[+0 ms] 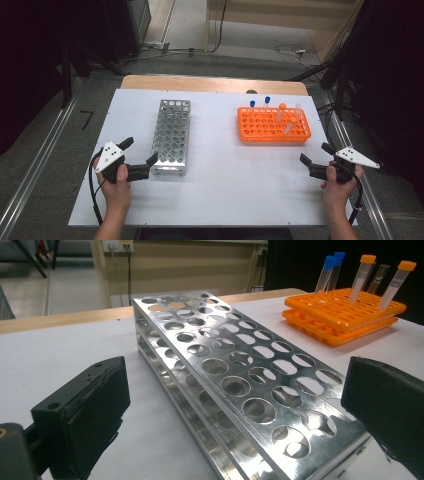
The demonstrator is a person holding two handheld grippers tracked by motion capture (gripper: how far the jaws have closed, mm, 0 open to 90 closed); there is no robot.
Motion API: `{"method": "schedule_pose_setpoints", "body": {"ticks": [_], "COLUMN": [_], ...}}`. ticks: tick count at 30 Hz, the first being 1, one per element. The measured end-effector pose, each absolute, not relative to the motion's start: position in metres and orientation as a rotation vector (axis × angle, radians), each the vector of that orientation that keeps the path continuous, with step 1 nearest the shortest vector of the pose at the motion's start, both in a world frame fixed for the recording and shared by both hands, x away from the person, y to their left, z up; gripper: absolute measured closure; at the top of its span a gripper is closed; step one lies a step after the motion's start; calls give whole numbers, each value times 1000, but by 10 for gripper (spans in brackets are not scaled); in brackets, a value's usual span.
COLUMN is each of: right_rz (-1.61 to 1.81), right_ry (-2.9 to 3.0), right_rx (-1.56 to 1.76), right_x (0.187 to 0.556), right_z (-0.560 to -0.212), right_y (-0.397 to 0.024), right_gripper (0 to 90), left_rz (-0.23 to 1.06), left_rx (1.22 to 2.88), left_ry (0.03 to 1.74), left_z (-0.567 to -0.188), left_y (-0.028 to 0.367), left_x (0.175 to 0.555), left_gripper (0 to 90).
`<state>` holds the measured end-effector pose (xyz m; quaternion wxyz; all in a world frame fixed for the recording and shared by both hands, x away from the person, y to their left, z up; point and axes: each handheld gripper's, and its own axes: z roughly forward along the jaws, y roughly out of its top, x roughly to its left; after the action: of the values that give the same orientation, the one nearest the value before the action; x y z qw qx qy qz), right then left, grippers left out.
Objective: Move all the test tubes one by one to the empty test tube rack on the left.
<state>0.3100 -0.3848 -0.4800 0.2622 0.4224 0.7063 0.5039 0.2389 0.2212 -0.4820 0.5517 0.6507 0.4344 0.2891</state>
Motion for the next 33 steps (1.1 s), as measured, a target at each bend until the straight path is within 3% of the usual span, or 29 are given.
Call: {"method": "schedule_pose_setpoints", "body": {"ticks": [17, 23, 33], "right_rz": [1371, 1389, 1354], "right_ry": [1949, 2009, 2001], "right_rx": [1149, 1123, 1190], "right_x": [328, 339, 366], "right_z": [-457, -451, -463], "right_y": [-364, -351, -340], "right_gripper": [0, 45, 399], "left_rz": [705, 700, 625], "left_rx": [1495, 1506, 1543], "left_ry": [1035, 990, 928], "left_z": [-468, -457, -447], "left_y": [225, 220, 206], "left_x": [237, 238, 246], "left_gripper": [0, 0, 0]}}
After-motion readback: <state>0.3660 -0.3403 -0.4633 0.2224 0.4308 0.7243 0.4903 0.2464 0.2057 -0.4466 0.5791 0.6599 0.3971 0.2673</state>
